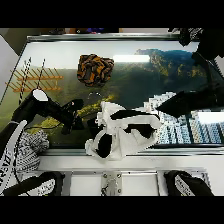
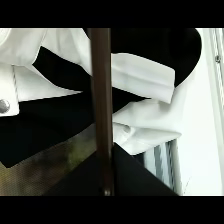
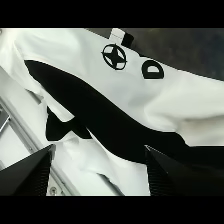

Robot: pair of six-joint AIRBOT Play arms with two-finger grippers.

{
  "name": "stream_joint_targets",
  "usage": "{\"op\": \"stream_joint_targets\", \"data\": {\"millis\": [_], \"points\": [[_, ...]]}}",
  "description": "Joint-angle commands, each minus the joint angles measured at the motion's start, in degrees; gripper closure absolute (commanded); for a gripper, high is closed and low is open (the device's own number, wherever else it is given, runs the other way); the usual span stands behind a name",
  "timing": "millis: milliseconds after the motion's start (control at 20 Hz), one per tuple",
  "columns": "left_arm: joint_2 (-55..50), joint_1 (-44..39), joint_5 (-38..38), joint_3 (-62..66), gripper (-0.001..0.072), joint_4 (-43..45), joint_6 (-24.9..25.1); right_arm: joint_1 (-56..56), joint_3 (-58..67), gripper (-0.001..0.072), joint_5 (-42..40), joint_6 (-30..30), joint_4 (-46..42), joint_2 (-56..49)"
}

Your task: Fold the clothes and pants, and hang the long-sleeved shirts on hangers.

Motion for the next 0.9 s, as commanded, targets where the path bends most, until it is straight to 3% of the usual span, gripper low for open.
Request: {"op": "stream_joint_targets", "data": {"millis": [0,200,550,850], "points": [[0.0,0.0,-0.1,0.0,0.0692,0.0,0.0,-7.2,-9.0,0.0097,-0.7,-8.9,4.9,3.1],[0.0,0.0,-0.4,0.0,0.0692,0.0,0.0,-6.8,-10.7,0.0097,-1.5,-10.4,5.2,3.1],[0.0,0.0,-0.7,0.0,0.0692,0.0,0.0,-6.8,-18.2,0.0098,-2.9,-42.4,11.4,2.5],[0.0,0.0,-1.0,0.0,0.0692,0.0,0.0,-6.4,-25.0,0.0097,-6.0,-50.7,17.7,-1.7]]}}
